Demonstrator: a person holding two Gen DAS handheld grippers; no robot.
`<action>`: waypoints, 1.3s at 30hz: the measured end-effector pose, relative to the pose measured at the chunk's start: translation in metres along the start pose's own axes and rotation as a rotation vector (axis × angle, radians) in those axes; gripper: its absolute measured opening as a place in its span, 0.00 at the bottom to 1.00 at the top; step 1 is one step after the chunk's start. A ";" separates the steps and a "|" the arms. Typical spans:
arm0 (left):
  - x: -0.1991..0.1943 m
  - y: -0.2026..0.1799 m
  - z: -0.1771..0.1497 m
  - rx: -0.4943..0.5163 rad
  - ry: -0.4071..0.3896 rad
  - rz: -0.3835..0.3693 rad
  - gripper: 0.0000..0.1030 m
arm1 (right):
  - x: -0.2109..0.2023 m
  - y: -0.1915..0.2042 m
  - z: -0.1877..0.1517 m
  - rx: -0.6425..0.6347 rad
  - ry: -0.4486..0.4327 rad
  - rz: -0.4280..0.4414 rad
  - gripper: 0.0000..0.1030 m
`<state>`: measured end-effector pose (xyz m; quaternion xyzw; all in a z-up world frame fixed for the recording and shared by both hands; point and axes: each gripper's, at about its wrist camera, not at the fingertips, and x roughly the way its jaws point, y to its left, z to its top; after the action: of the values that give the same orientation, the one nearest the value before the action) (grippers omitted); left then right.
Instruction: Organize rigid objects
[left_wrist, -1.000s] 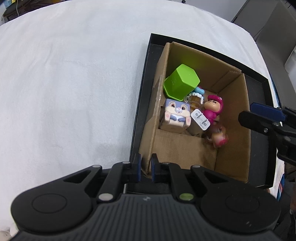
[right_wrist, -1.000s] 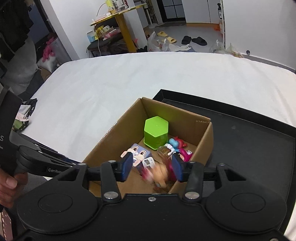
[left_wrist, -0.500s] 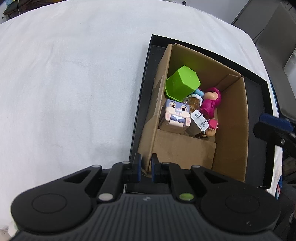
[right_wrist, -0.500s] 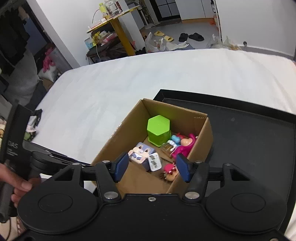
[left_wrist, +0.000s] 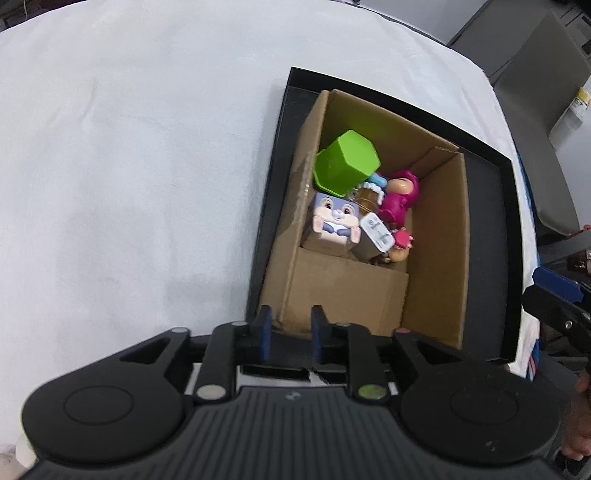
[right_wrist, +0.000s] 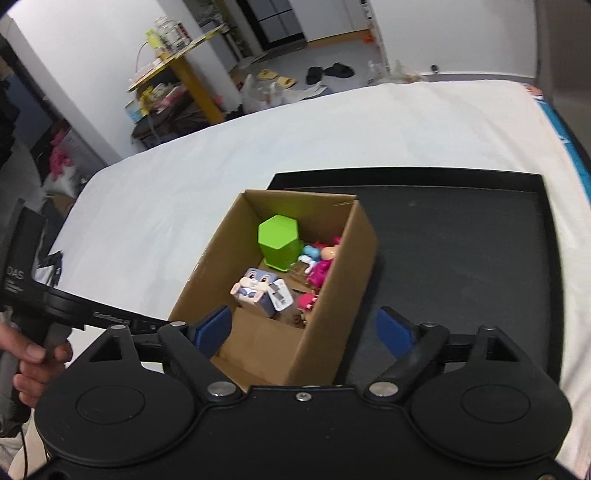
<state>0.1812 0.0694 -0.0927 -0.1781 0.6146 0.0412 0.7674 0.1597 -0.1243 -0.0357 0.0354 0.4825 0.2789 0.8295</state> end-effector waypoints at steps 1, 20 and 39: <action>-0.004 -0.003 -0.001 0.015 -0.009 0.008 0.34 | -0.003 0.001 -0.001 0.004 -0.007 -0.010 0.91; -0.083 -0.027 -0.033 0.079 -0.195 -0.001 0.78 | -0.051 0.007 -0.016 0.054 -0.063 -0.146 1.00; -0.141 -0.056 -0.090 0.124 -0.395 0.005 0.87 | -0.109 0.016 -0.045 0.086 -0.138 -0.222 1.00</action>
<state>0.0796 0.0097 0.0381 -0.1175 0.4538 0.0390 0.8825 0.0753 -0.1746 0.0306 0.0366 0.4370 0.1614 0.8841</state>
